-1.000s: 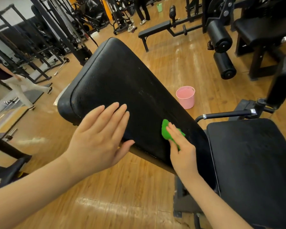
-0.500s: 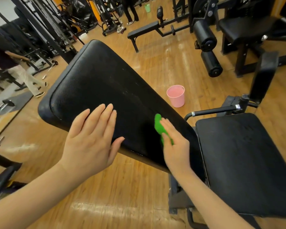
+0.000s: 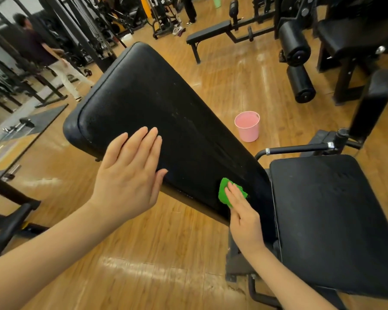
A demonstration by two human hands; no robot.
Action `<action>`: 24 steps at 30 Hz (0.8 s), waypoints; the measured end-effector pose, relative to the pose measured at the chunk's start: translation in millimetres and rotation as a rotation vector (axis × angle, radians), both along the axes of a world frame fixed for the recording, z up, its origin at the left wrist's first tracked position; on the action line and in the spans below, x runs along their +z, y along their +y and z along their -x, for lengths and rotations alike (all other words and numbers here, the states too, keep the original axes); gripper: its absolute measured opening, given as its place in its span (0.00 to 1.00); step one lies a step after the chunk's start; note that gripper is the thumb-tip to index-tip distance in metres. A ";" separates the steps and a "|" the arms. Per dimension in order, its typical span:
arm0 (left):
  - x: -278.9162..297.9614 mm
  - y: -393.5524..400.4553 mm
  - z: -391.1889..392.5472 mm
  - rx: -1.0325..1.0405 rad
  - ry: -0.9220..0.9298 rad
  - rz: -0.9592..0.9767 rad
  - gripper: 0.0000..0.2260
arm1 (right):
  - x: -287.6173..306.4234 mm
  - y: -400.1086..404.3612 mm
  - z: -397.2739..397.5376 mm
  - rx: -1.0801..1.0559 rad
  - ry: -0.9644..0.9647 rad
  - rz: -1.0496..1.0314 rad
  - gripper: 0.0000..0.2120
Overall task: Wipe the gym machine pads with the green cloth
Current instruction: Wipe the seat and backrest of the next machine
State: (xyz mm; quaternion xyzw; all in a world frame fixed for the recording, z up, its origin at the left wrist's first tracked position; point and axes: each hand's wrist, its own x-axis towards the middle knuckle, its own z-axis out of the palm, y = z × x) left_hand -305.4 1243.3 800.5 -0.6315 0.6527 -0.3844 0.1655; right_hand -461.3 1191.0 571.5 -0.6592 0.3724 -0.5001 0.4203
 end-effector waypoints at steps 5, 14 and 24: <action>-12.7 1.4 17.8 0.095 0.075 -0.003 0.29 | 55.9 -2.7 -6.2 -0.049 -0.157 -0.074 0.22; -17.6 2.0 22.6 0.085 0.089 -0.036 0.31 | 28.1 -8.8 -19.1 0.035 0.006 -0.034 0.23; -38.4 -3.5 43.2 0.107 0.079 -0.236 0.33 | -0.7 -16.1 4.0 -0.202 0.042 -0.402 0.20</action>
